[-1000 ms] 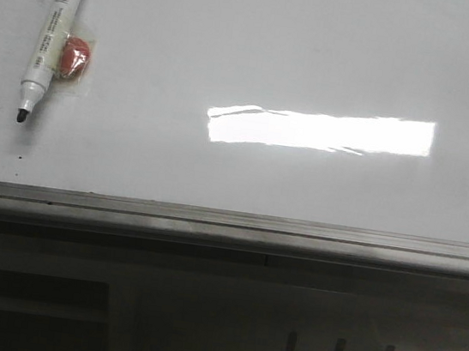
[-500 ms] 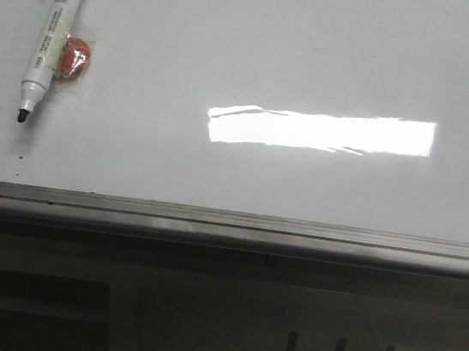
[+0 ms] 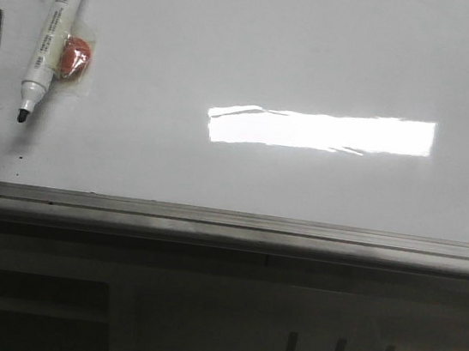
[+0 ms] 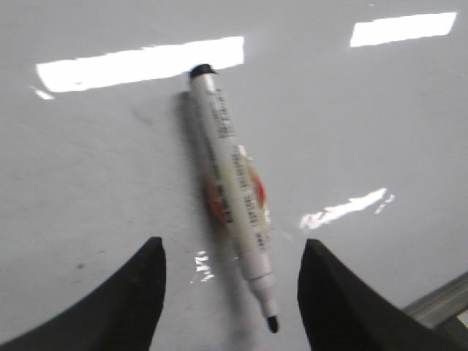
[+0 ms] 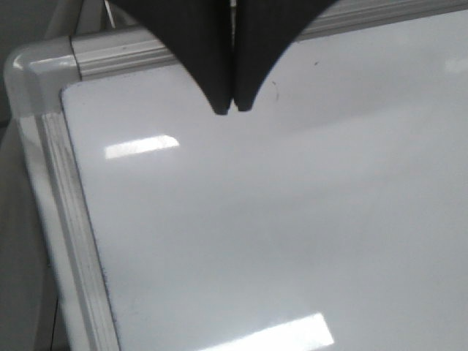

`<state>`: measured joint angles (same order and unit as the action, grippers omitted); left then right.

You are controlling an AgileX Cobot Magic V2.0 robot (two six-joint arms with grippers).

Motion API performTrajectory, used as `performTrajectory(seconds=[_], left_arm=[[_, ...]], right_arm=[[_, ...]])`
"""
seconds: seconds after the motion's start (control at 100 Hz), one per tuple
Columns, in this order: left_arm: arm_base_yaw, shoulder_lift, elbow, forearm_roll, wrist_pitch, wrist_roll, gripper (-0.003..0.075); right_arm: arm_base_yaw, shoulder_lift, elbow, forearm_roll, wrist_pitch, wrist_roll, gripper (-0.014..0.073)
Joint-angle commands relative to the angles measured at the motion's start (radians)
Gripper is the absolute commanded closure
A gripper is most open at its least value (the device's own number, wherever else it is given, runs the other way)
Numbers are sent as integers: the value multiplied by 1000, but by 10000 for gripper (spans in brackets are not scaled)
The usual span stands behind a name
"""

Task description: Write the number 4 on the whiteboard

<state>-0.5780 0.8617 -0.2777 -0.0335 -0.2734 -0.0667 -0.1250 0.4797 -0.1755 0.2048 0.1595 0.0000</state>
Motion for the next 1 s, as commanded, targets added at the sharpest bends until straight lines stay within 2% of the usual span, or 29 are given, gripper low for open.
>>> performTrajectory(seconds=[0.0,0.32,0.39,0.43,0.46,0.49,0.57,0.74,0.91,0.99], left_arm=[[-46,61,-57,-41,-92,-6,342],[-67,236,-112,-133,-132,-8,356],[-65,254,-112,-176,-130,-8,447],[-65,262,-112,-178,-130,-8,573],[-65,264,-112,-178,-130,-6,637],[-65,264,-112,-176,-130,-7,745],[-65,264,-110,-150,-130,0,741],[-65,243,-110,14,-130,2,741],[-67,173,-99,450,-136,2,741],[-67,148,-86,600,-168,2,741]], right_arm=[[1,14,-38,1,-83,0,658],[1,14,-38,1,-83,0,658],[1,14,-38,1,-76,0,658],[1,14,-39,1,-73,0,658],[1,14,-46,1,-64,0,658],[3,14,-54,1,-47,0,658],[36,14,-87,1,9,0,658],[232,57,-169,1,140,-60,658],[550,133,-272,1,150,-64,645],[717,175,-332,1,120,-103,556]])
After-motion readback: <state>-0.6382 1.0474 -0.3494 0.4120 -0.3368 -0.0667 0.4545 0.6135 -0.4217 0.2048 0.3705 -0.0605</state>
